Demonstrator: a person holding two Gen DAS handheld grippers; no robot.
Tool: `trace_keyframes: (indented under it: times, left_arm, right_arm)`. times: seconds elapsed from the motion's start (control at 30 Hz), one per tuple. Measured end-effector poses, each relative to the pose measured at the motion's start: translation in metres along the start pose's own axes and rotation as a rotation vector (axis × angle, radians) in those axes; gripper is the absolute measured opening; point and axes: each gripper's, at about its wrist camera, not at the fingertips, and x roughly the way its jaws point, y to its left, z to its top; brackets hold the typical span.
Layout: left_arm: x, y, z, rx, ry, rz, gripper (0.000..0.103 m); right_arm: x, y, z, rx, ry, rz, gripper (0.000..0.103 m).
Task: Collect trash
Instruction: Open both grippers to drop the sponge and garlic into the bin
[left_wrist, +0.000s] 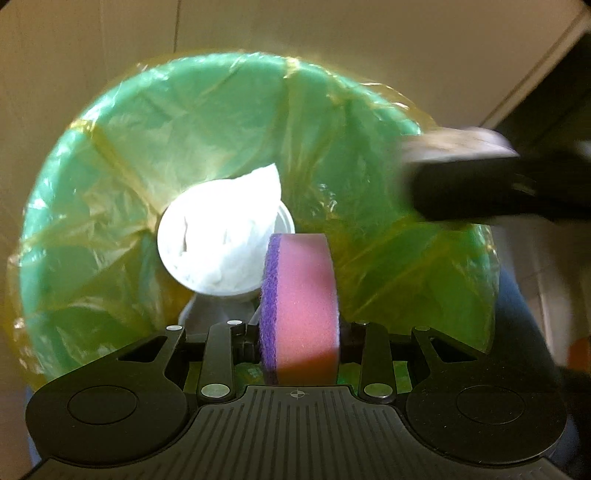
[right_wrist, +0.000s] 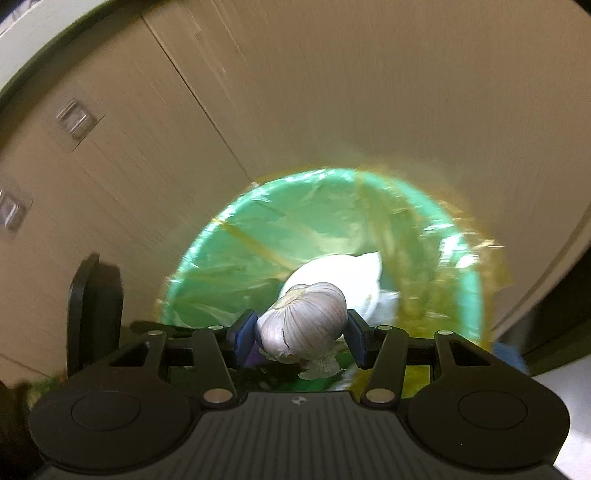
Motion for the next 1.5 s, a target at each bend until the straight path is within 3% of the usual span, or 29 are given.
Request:
trace_keyframes:
  times: [0.1, 0.23, 0.4, 0.5, 0.6, 0.73, 1.0, 1.23, 1.5]
  left_arm:
    - [-0.004, 0.001, -0.001, -0.001, -0.004, 0.000, 0.036]
    - [-0.007, 0.006, -0.004, -0.015, -0.009, 0.005, 0.039]
    - [-0.003, 0.016, -0.003, -0.085, -0.005, -0.007, 0.039]
    - [-0.005, 0.027, -0.002, -0.179, -0.022, 0.012, 0.039]
    - [-0.002, 0.041, 0.001, -0.312, -0.007, -0.016, 0.039]
    - [0.003, 0.041, 0.005, -0.347, 0.021, -0.004, 0.039]
    - [-0.048, 0.065, -0.002, -0.526, -0.162, -0.005, 0.039]
    - [-0.065, 0.067, -0.013, -0.547, -0.176, -0.014, 0.039]
    - [-0.063, 0.063, -0.020, -0.557, -0.177, -0.012, 0.039]
  right_arm:
    - [0.032, -0.001, 0.007, 0.029, 0.088, 0.055, 0.051]
    - [0.067, -0.003, -0.001, -0.007, 0.144, -0.042, 0.051]
    - [0.088, -0.026, -0.012, 0.060, 0.171, -0.067, 0.051]
    - [0.098, -0.046, -0.018, 0.112, 0.180, -0.085, 0.051]
    - [0.102, -0.058, -0.027, 0.136, 0.174, -0.063, 0.051]
    - [0.104, -0.050, -0.035, 0.092, 0.163, -0.083, 0.051]
    - [0.106, -0.053, -0.029, 0.149, 0.182, -0.008, 0.051]
    - [0.114, -0.029, -0.026, 0.095, 0.236, 0.063, 0.054]
    - [0.091, -0.038, -0.025, 0.135, 0.181, 0.043, 0.055]
